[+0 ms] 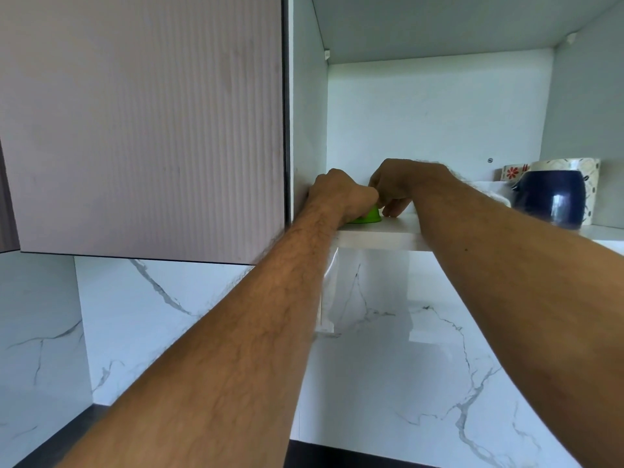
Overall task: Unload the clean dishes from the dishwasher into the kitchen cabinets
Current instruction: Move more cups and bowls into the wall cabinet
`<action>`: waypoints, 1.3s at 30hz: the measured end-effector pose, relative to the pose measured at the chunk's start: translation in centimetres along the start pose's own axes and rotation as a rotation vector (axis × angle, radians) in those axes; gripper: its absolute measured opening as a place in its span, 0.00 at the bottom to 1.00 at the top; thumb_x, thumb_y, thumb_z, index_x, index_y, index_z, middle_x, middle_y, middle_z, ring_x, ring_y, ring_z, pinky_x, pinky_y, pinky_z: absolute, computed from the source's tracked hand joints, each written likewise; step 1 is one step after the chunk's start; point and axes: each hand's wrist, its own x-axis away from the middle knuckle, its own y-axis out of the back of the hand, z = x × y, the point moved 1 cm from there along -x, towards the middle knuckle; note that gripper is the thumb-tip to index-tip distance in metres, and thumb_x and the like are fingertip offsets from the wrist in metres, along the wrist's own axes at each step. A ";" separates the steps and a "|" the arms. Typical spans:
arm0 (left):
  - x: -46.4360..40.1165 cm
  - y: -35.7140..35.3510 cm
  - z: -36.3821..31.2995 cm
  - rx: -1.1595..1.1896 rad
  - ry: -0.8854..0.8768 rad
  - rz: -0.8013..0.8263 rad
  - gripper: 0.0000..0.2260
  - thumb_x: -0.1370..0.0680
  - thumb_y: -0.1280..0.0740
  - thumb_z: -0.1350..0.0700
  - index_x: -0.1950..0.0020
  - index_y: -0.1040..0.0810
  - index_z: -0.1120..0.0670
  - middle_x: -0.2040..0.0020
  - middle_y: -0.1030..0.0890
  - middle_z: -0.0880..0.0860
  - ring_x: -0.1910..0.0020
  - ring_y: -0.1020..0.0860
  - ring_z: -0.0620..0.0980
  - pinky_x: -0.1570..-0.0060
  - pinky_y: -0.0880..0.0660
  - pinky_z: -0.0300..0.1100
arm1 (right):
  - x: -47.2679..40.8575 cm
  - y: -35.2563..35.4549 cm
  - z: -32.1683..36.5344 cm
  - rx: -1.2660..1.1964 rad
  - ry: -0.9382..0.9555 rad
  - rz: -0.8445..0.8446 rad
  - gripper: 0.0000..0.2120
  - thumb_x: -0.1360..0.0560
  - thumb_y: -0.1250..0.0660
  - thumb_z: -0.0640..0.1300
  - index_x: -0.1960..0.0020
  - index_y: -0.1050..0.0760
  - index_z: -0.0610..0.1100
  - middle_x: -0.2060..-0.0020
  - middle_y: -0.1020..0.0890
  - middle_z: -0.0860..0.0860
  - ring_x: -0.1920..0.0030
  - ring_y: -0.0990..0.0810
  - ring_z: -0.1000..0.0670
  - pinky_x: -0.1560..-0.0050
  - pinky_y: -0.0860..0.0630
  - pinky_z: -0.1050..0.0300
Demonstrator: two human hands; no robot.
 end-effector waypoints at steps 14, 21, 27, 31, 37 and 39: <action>0.1 -0.1 -0.2 0.038 -0.009 -0.009 0.24 0.24 0.30 0.55 0.31 0.32 0.58 0.45 0.29 0.53 0.50 0.31 0.50 0.55 0.31 0.42 | -0.4 -0.1 -0.4 0.135 -0.133 0.044 0.08 0.24 0.30 0.40 0.59 0.19 0.36 0.59 0.14 0.40 0.56 0.14 0.40 0.46 0.19 0.43; -0.1 0.5 -0.4 0.222 0.008 -0.265 0.12 0.19 0.47 0.59 0.42 0.26 0.59 0.55 0.26 0.51 0.61 0.31 0.48 0.64 0.34 0.39 | 1.8 0.9 -0.6 -0.025 -0.166 0.022 0.14 0.20 0.44 0.36 0.52 0.20 0.34 0.57 0.15 0.39 0.62 0.15 0.41 0.47 0.18 0.46; 0.2 0.2 -0.1 0.159 0.016 -0.294 0.13 0.19 0.45 0.58 0.40 0.25 0.59 0.46 0.25 0.56 0.53 0.29 0.51 0.56 0.35 0.39 | 3.5 1.1 -1.8 0.012 -0.057 0.085 0.08 0.32 0.34 0.39 0.58 0.18 0.37 0.60 0.15 0.43 0.62 0.18 0.45 0.46 0.21 0.50; 0.2 0.2 -0.1 0.128 0.024 -0.298 0.15 0.19 0.44 0.59 0.34 0.27 0.58 0.35 0.25 0.57 0.49 0.31 0.50 0.52 0.36 0.37 | 6.8 1.4 -1.6 -0.027 0.032 0.125 0.08 0.33 0.30 0.46 0.65 0.26 0.44 0.64 0.22 0.49 0.65 0.25 0.50 0.59 0.27 0.57; -0.1 0.0 0.1 0.114 0.041 -0.324 0.17 0.19 0.44 0.61 0.31 0.29 0.58 0.32 0.27 0.57 0.37 0.27 0.56 0.50 0.36 0.39 | 7.6 0.0 -1.5 0.062 0.051 0.061 0.28 0.35 0.26 0.68 0.54 0.25 0.44 0.60 0.21 0.49 0.58 0.22 0.49 0.62 0.30 0.55; -0.3 -0.1 0.2 0.107 0.033 -0.330 0.17 0.19 0.44 0.61 0.30 0.29 0.58 0.32 0.27 0.57 0.39 0.27 0.55 0.47 0.33 0.39 | 7.7 -0.2 -1.4 0.066 0.067 0.035 0.26 0.34 0.25 0.66 0.57 0.26 0.44 0.61 0.22 0.49 0.62 0.24 0.50 0.65 0.32 0.56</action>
